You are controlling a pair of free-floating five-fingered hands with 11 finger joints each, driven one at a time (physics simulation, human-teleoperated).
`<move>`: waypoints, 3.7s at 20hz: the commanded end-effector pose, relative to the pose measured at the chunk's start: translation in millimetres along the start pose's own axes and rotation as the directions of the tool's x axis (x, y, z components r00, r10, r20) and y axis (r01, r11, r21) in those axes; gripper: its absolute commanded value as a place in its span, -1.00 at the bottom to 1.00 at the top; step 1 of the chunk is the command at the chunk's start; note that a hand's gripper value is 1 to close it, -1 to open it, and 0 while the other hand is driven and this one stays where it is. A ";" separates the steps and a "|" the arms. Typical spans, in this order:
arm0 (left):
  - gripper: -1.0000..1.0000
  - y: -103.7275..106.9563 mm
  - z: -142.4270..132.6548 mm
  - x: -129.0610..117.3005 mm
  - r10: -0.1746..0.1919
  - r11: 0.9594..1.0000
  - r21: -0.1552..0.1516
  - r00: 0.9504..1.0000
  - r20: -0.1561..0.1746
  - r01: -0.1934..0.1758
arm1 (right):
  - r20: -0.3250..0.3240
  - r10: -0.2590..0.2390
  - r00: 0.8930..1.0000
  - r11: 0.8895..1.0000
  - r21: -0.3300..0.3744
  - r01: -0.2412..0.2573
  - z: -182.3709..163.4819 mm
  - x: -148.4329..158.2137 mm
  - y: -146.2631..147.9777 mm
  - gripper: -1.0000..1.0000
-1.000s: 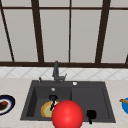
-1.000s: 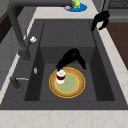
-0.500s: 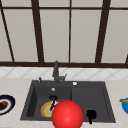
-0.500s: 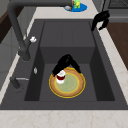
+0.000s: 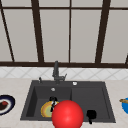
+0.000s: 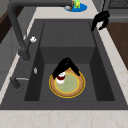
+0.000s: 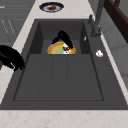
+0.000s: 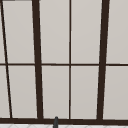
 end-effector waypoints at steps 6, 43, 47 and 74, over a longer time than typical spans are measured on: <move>-1.00 -11.3 4.4 -22.7 -0.018 1.000 0.001 1.000 -0.003 0.018 | 0.000 0.000 1.000 1.000 0.000 0.000 0.0 0.0 0.0 0.00; -1.00 2.1 5.3 -41.9 -0.126 0.992 0.014 0.991 -0.037 0.127 | 0.000 0.000 1.000 1.000 0.000 0.000 0.0 0.0 0.0 0.00; -1.00 1.3 -1.1 -42.5 -0.117 0.993 0.002 0.993 -0.035 0.117 | 0.000 0.000 1.000 1.000 0.000 0.000 0.0 0.0 0.0 0.00; 1.00 14.6 20.1 -24.3 -0.038 0.998 0.048 0.999 0.006 0.038 | 0.000 0.000 1.000 1.000 0.000 0.000 0.0 0.0 0.0 0.00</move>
